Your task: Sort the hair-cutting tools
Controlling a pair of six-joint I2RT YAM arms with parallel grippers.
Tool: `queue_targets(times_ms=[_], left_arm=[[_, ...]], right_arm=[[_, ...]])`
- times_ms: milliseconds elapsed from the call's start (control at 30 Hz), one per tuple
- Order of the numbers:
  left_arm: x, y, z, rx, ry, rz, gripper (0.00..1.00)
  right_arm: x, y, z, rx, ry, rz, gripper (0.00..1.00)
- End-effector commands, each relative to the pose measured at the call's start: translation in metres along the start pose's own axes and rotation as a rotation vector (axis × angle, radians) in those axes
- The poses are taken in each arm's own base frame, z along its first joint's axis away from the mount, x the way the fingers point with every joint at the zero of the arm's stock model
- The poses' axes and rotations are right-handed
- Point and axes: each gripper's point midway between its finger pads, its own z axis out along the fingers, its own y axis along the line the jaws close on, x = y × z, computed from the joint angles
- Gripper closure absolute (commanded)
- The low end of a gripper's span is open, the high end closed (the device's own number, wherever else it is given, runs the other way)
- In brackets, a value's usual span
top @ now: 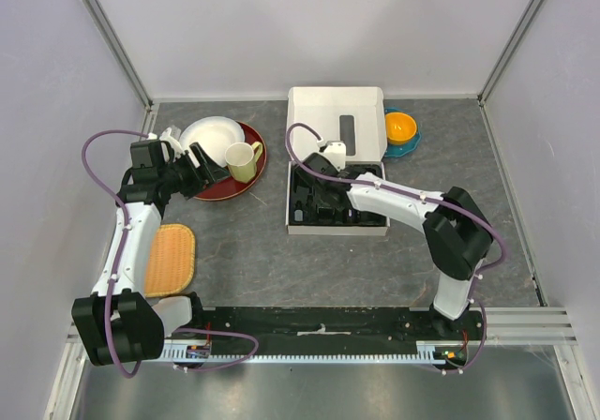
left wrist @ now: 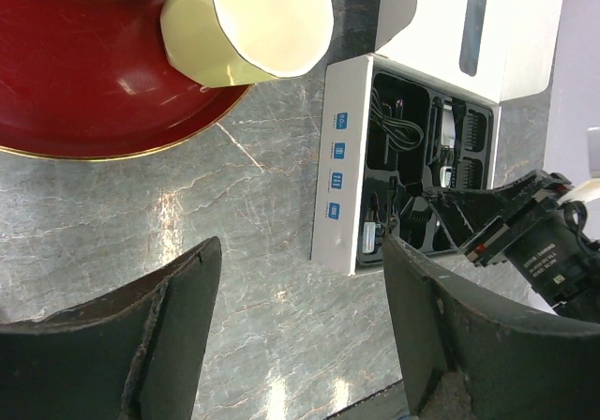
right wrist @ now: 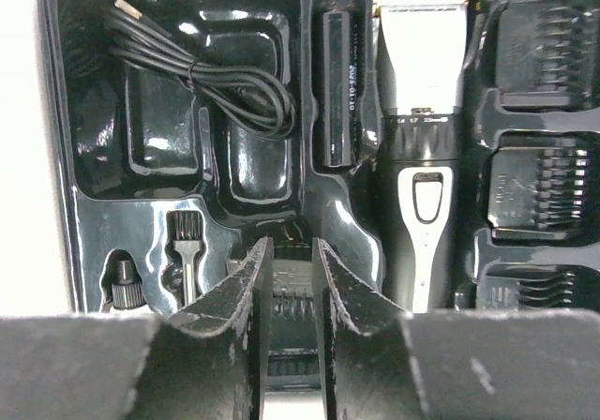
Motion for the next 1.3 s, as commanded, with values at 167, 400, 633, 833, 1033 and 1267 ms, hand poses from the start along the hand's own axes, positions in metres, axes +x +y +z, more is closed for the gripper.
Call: queue_targets(times_ms=[167, 400, 633, 833, 1033, 1267], left_arm=[[-0.007, -0.003, -0.002, 0.02, -0.028, 0.043, 0.24], [-0.006, -0.004, -0.002, 0.026, -0.026, 0.043, 0.24], [-0.005, -0.013, -0.003, 0.077, -0.024, 0.051, 0.24], [-0.008, -0.017, -0.003, 0.103, -0.029, 0.057, 0.24], [-0.006, -0.019, -0.002, 0.125, -0.021, 0.065, 0.24], [-0.002, -0.024, 0.0, 0.162, -0.005, 0.067, 0.24]], right_arm=[[0.031, 0.006, 0.015, -0.027, 0.084, 0.003, 0.79], [0.03, 0.007, 0.015, -0.031, 0.086, 0.003, 0.83], [-0.03, 0.005, -0.011, -0.021, -0.028, 0.06, 0.72], [-0.049, 0.0, -0.034, -0.066, -0.04, 0.055, 0.62], [-0.006, 0.0, -0.035, -0.149, 0.091, 0.005, 0.7], [0.011, 0.0, -0.032, -0.173, 0.137, -0.015, 0.79]])
